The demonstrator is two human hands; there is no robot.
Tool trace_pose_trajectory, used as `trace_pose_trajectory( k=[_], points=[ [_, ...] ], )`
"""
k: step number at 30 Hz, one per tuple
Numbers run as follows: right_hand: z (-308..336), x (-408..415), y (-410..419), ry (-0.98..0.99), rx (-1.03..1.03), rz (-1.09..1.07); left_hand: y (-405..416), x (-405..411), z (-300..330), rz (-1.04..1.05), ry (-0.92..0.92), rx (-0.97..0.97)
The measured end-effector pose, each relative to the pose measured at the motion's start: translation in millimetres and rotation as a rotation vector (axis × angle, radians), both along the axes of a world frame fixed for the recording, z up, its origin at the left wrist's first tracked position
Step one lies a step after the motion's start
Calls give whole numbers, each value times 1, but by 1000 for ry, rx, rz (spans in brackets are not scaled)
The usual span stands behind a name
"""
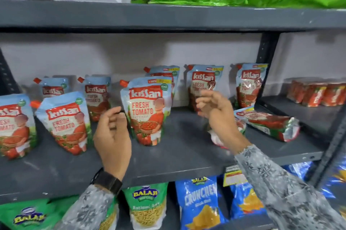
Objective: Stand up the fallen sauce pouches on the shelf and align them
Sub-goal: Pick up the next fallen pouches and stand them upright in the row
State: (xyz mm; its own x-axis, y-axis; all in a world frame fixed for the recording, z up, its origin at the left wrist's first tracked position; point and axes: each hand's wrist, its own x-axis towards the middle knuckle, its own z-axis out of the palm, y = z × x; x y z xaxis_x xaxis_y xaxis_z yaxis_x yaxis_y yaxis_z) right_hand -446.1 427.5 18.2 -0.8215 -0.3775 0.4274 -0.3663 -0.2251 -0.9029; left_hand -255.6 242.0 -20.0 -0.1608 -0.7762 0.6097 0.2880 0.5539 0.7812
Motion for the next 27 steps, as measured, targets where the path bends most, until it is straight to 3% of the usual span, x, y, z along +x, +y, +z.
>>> trace_pose_trajectory(
  k=[2,5,9,12,14,19,23,27],
  points=[
    [8,-20,30,42,-23,-94,34,-13,3,-72,-22,-108],
    [1,-52,74,-38,19,-250,83,-64,12,-289,-299,-132],
    [-17,-83,104,-560,72,-178,110,-150,22,-414,-852,-52],
    [-16,-95,118,-887,117,51,117,-200,31,-481,-1010,174],
    [-14,-100,118,-976,86,121,116,-215,32,-510,-1075,282],
    [-7,-104,120,-1069,37,106,125,-219,27,-626,-1011,557],
    [-14,-102,123,-1074,81,97,124,-198,25,-775,-842,795],
    [-23,-90,109,-1025,178,100,121,-170,20,-769,-762,774]
  ],
)
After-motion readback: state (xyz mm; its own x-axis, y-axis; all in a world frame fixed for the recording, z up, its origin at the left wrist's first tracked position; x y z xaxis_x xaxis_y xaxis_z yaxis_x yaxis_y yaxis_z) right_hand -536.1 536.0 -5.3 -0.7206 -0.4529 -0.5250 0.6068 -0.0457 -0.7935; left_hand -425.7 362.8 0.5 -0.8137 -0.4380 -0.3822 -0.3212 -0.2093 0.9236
